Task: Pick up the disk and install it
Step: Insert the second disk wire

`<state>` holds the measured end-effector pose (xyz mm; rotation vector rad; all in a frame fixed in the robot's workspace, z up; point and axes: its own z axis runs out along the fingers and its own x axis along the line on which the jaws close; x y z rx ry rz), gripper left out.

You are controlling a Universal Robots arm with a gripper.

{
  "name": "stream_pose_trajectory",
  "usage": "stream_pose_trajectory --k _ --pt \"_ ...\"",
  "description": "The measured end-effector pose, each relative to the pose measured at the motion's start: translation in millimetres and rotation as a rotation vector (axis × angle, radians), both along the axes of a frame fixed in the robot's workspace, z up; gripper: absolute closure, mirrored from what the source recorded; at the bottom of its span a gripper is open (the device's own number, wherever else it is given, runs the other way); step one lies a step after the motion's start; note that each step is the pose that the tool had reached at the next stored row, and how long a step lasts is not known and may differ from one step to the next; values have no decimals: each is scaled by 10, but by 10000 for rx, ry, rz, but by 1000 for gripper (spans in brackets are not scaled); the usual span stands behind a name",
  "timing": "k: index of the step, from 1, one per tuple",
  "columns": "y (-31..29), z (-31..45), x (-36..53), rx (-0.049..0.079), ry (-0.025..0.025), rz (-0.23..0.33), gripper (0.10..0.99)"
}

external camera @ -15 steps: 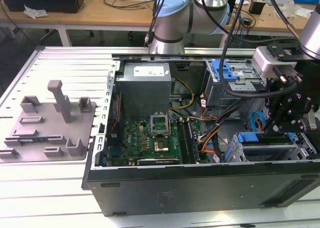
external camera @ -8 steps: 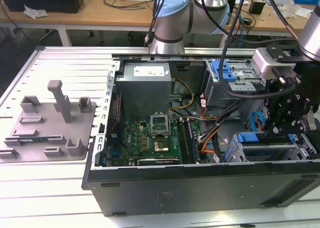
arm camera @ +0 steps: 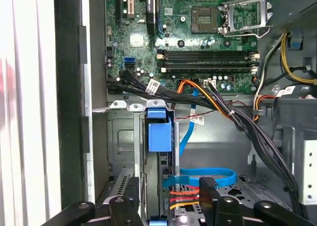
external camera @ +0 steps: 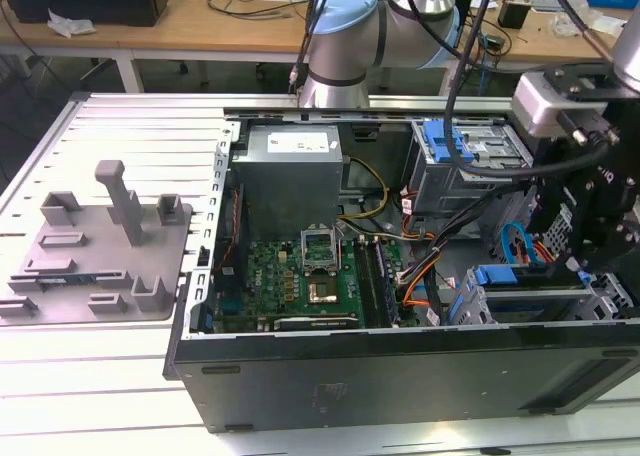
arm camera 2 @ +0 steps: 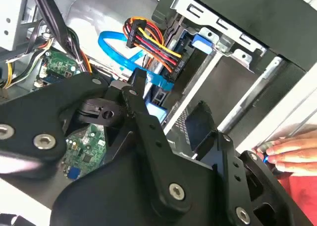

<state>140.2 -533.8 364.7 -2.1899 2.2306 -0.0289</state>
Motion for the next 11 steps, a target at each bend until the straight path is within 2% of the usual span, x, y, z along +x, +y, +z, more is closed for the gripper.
stream_pose_trajectory --k 1,3,4,5,7,10,11 --pt "3 58 0 -7 -1 1 490" --pt "13 153 -12 -14 -37 1 502" --pt "18 179 -24 -15 -60 1 635" --pt "21 193 -30 -15 -75 0 635" --pt "26 244 -55 -16 -145 0 753" --pt "27 271 -81 -15 -215 0 937" --pt "27 277 -87 -15 -231 1 937"
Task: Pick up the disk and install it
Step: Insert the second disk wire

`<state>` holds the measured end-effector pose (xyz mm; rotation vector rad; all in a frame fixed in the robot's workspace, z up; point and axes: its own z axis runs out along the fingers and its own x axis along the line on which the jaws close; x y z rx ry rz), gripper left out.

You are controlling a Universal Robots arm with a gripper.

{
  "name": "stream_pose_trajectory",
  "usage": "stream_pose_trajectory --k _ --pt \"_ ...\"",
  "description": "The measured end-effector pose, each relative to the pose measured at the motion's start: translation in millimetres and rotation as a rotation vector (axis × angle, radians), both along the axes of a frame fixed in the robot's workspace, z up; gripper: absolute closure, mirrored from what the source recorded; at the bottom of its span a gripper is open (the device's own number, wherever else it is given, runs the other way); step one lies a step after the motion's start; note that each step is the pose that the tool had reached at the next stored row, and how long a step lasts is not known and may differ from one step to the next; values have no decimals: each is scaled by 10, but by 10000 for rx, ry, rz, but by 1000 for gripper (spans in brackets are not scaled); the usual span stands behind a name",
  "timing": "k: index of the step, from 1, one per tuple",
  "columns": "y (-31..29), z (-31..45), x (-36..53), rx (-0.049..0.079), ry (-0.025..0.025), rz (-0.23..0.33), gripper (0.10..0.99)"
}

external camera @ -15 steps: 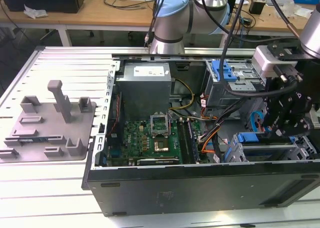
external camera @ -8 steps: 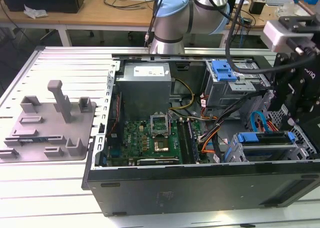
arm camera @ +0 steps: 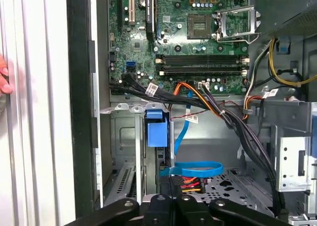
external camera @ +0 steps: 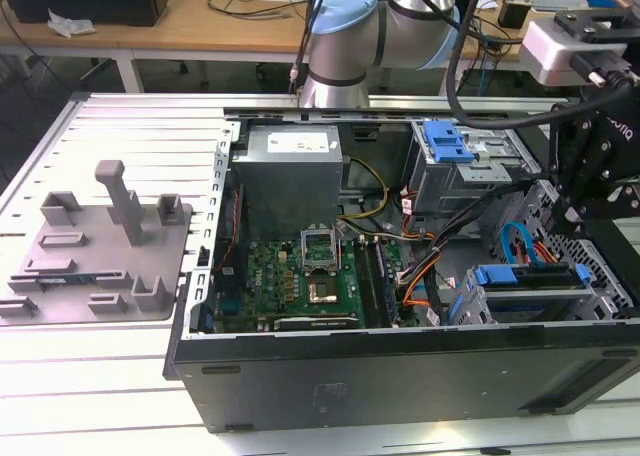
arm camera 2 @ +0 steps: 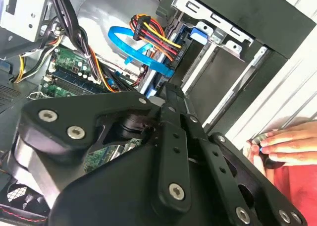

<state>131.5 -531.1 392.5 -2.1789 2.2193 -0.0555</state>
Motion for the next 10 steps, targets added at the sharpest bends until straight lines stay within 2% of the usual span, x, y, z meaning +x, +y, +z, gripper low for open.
stream_pose_trajectory --k 1,10 --pt "0 3 -8 1 -18 0 980" --pt "0 4 -14 0 -30 0 980"
